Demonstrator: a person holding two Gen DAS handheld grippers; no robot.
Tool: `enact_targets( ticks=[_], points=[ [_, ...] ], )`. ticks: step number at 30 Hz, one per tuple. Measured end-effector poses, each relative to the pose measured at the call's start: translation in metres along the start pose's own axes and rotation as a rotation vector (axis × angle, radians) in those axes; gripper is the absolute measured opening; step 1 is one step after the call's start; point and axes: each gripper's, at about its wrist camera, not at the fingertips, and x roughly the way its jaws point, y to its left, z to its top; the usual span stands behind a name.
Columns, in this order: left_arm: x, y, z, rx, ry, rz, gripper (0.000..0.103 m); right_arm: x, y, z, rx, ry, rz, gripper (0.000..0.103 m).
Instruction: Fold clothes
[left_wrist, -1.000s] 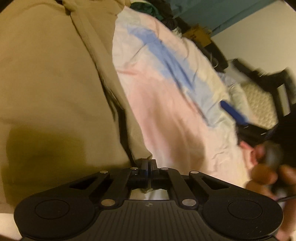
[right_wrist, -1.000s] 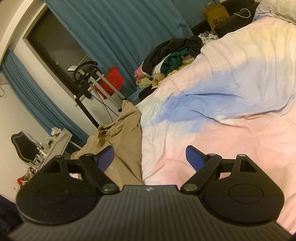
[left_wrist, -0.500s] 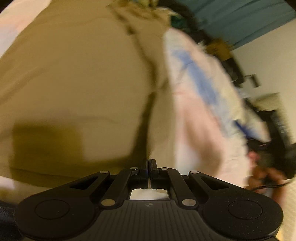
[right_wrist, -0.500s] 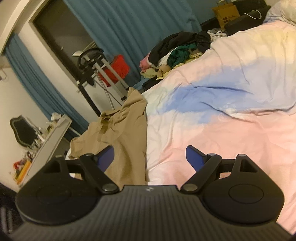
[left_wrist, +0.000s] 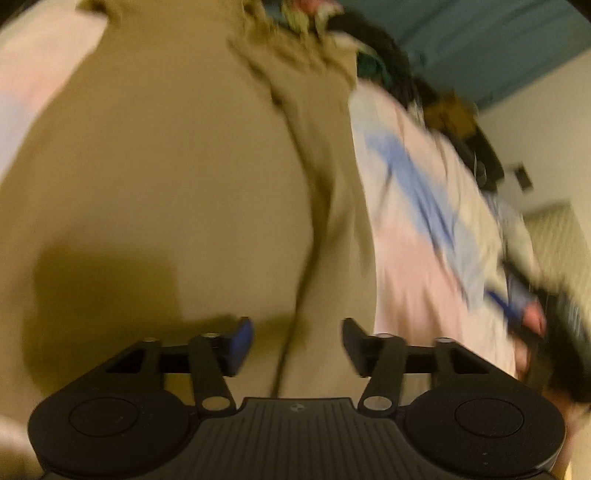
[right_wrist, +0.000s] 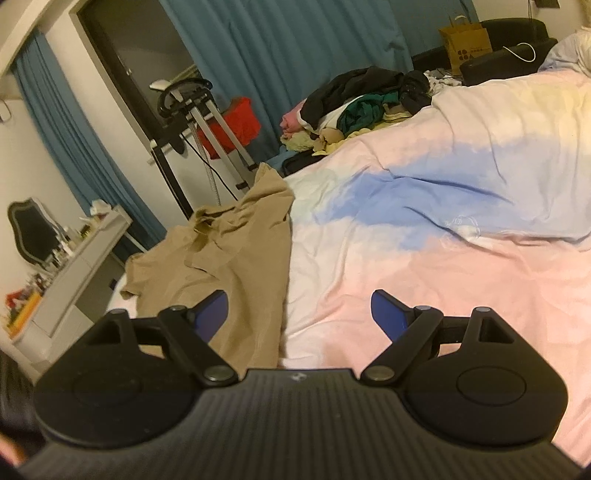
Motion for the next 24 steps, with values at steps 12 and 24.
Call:
enact_targets(
  ticks=[12,24],
  points=[
    [0.129,-0.005,0.165,-0.081,-0.348,0.133,0.053,0.047,0.021,-0.003,-0.094,-0.01,0.015,0.086],
    [0.155,-0.017,0.21,0.141,-0.463,0.369,0.005,0.096,0.019,0.0,-0.121,-0.012,0.044,0.086]
  ],
)
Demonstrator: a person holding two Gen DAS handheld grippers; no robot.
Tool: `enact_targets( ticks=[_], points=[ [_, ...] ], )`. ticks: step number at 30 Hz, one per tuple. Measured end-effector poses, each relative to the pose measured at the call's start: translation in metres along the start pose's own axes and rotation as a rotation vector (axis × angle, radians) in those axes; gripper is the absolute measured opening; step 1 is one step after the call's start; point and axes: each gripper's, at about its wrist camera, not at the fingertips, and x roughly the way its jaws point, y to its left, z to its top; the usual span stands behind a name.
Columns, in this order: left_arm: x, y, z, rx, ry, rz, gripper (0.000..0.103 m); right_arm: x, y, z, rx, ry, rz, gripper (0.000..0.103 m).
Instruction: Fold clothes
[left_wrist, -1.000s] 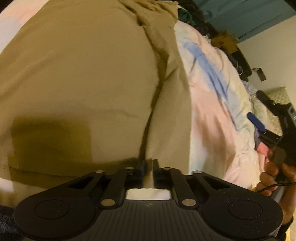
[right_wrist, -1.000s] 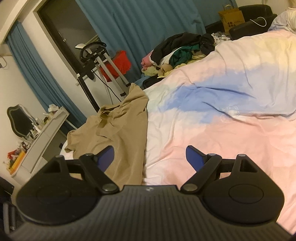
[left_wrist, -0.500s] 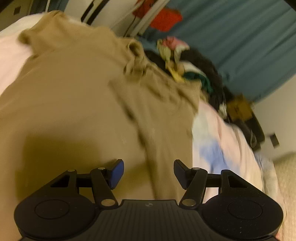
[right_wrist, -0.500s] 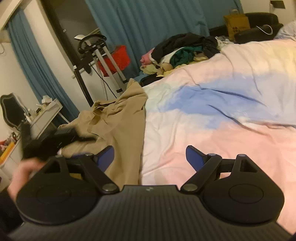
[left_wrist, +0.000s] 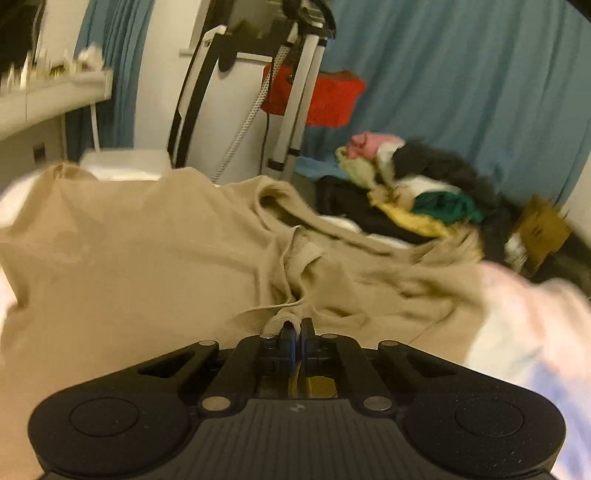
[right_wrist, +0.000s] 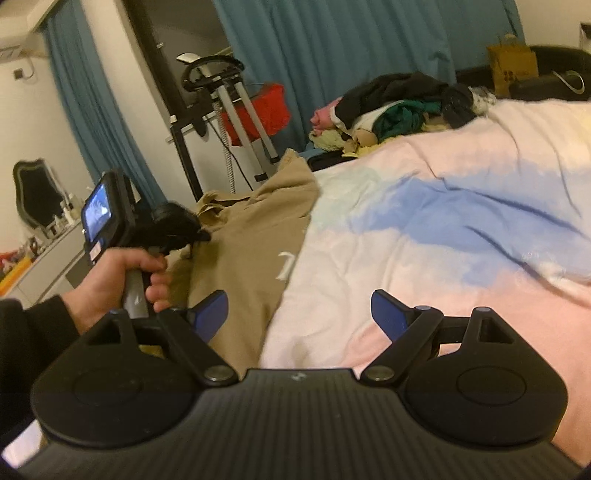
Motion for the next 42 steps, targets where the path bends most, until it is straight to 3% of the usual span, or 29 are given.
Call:
enact_targets(
  ticks=[2,4,9,18,21,26,30,34,39,42],
  points=[
    [0.0,0.006,-0.006,-0.027,0.032,-0.035,0.01,0.004,-0.007,0.0,0.025,0.002,-0.008,0.086],
    [-0.008,0.016,-0.012,-0.066,0.076,-0.088,0.031,0.006,-0.013,0.001,0.055,0.004,-0.015,0.086],
    [-0.064,0.037,-0.045,-0.098,0.2,-0.206,0.041,0.0,-0.012,0.004,0.064,-0.017,-0.007,0.086],
    [-0.201,0.073,-0.164,-0.124,0.436,-0.354,0.043,-0.031,0.007,0.003,0.027,-0.032,0.027,0.086],
    [-0.22,0.076,-0.19,-0.09,0.45,-0.364,0.043,-0.046,0.015,-0.001,0.019,-0.028,0.035,0.086],
    [-0.238,0.073,-0.201,-0.044,0.465,-0.408,0.042,-0.073,0.025,-0.012,0.045,-0.026,0.058,0.086],
    [-0.241,0.065,-0.209,-0.008,0.506,-0.462,0.033,-0.087,0.036,-0.024,0.05,-0.022,0.08,0.086],
    [-0.241,0.061,-0.212,0.02,0.513,-0.445,0.007,-0.089,0.049,-0.032,0.01,-0.015,0.084,0.086],
    [-0.261,0.07,-0.202,-0.013,0.478,-0.461,0.002,-0.089,0.056,-0.034,-0.017,-0.023,0.066,0.086],
    [-0.277,0.074,-0.2,0.014,0.441,-0.41,0.002,-0.093,0.056,-0.033,-0.029,-0.049,0.048,0.086]
  ],
)
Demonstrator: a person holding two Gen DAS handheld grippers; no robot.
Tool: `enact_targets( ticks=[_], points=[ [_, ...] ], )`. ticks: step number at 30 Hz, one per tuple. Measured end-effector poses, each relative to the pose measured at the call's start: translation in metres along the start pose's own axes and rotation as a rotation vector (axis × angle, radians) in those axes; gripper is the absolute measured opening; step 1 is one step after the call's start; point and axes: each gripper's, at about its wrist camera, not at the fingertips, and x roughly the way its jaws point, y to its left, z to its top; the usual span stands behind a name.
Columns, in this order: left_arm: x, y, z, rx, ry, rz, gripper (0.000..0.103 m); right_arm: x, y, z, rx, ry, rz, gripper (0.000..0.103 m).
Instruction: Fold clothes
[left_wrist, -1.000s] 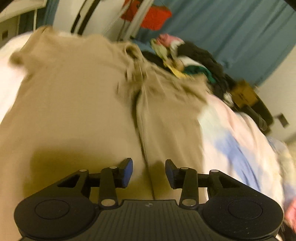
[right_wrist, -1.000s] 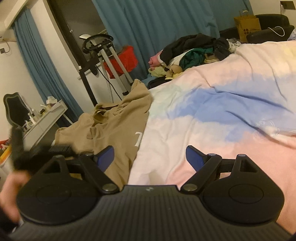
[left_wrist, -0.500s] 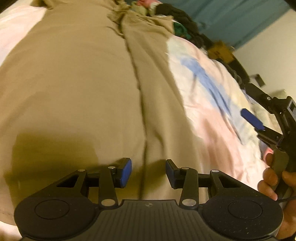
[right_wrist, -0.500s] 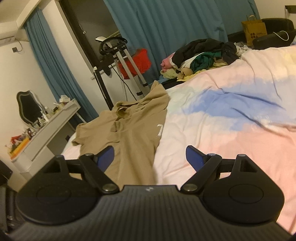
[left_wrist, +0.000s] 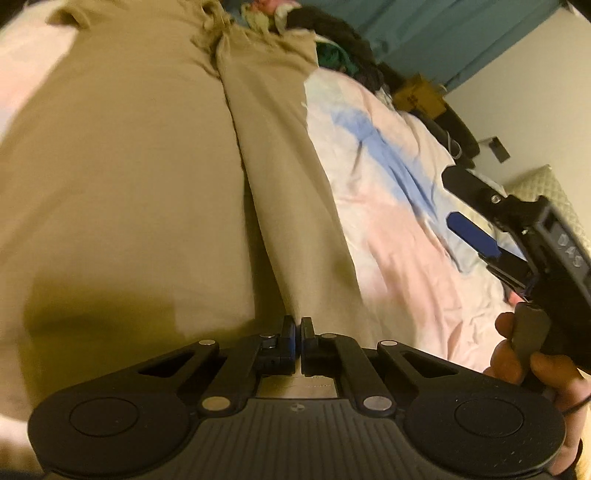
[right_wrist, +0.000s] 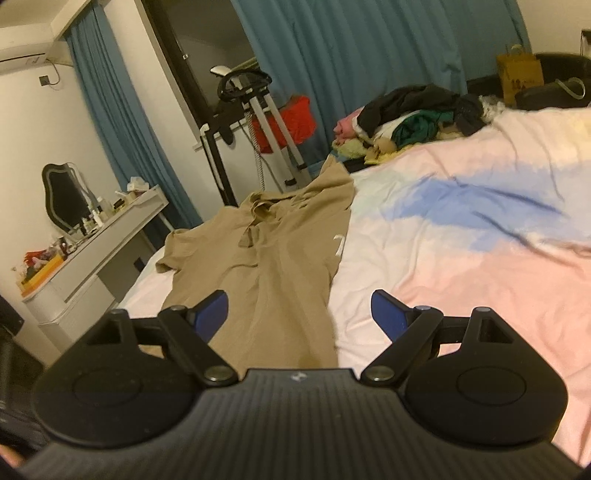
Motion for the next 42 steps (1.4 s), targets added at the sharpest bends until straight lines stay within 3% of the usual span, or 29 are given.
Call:
enact_targets(
  ticks=[5,8,11,13,19,29,34,42],
  points=[
    [-0.002,-0.002,-0.013,0.081,-0.012,0.166,0.002,0.0,0.002,0.002,-0.011,-0.016,-0.002,0.086],
    [0.0,-0.004,-0.016,0.099,-0.021,0.189,0.003,-0.003,0.004,0.003,-0.034,-0.026,-0.007,0.086],
    [-0.01,-0.006,-0.016,0.111,-0.061,0.17,0.025,-0.006,0.006,0.004,-0.043,-0.038,-0.016,0.086],
    [-0.016,-0.012,-0.015,0.121,-0.094,0.181,0.052,-0.01,0.007,0.005,-0.048,-0.053,-0.018,0.086],
    [-0.042,-0.038,-0.004,0.206,-0.241,0.266,0.081,-0.023,0.01,0.01,-0.057,-0.109,-0.027,0.086],
    [-0.066,-0.096,0.036,0.35,-0.48,0.275,0.1,-0.042,0.007,0.018,-0.06,-0.212,-0.057,0.086],
    [-0.062,-0.11,0.04,0.403,-0.519,0.261,0.103,-0.037,0.004,0.017,-0.061,-0.208,-0.075,0.086],
    [-0.04,-0.083,0.039,0.398,-0.494,0.263,0.103,-0.026,0.008,0.011,-0.087,-0.187,-0.102,0.086]
  ],
)
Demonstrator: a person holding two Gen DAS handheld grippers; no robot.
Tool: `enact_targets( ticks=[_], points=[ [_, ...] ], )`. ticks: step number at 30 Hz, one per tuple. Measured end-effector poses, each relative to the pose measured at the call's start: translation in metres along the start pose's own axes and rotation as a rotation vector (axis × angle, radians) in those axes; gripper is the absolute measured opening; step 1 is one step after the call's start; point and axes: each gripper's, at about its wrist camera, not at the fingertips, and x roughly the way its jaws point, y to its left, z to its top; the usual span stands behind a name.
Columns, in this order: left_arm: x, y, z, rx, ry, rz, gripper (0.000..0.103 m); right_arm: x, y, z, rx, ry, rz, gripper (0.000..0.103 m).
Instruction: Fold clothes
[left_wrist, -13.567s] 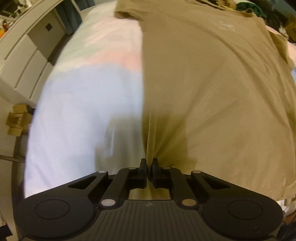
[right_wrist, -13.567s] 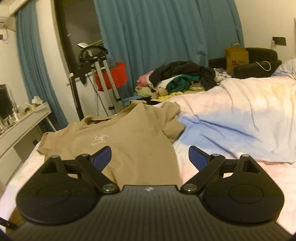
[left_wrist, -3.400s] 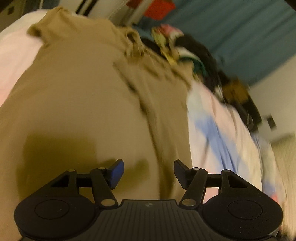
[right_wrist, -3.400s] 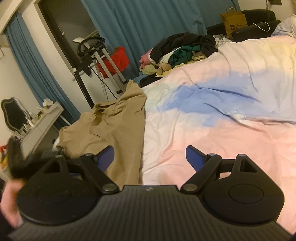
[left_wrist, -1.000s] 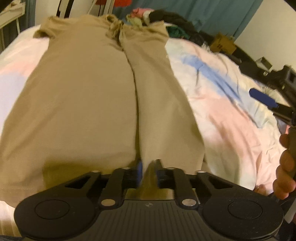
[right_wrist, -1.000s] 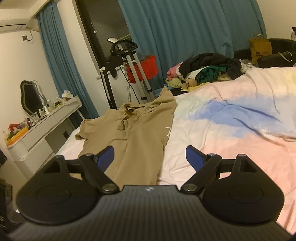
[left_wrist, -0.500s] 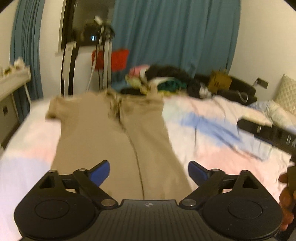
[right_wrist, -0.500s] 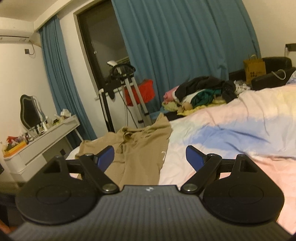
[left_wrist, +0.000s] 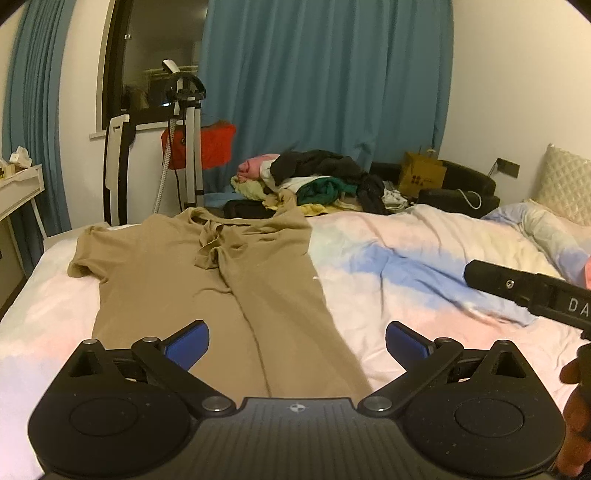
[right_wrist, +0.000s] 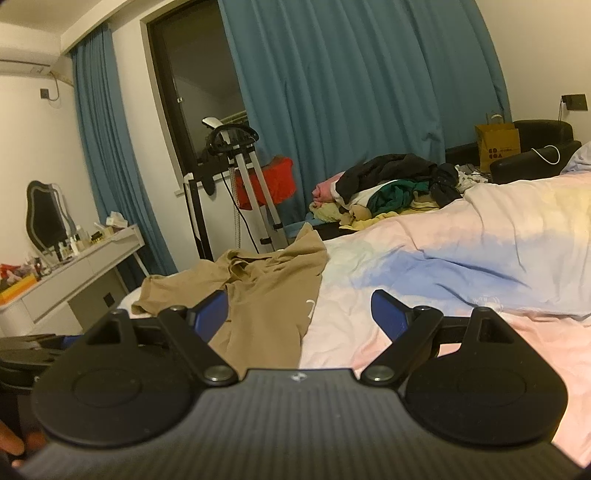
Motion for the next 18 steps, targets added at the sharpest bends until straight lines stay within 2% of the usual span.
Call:
enact_targets(
  ticks=[6,9,11,14,18],
  points=[
    [-0.002,0.018,-0.006,0.01,-0.004,0.014,0.103,0.015,0.008,-0.008,-0.02,0.043,-0.005,0.086],
    [-0.008,0.031,-0.006,-0.002,-0.011,0.03,0.103,0.038,0.019,-0.001,-0.015,0.11,0.043,0.086],
    [-0.013,0.042,-0.004,-0.023,-0.018,0.039,0.103,0.056,0.035,0.009,-0.068,0.12,0.074,0.086],
    [-0.018,0.063,-0.003,-0.046,-0.025,0.052,0.103,0.095,0.066,0.02,-0.165,0.151,0.117,0.086],
    [-0.02,0.094,-0.005,-0.099,-0.046,0.11,0.103,0.172,0.118,0.019,-0.259,0.259,0.25,0.085]
  ],
)
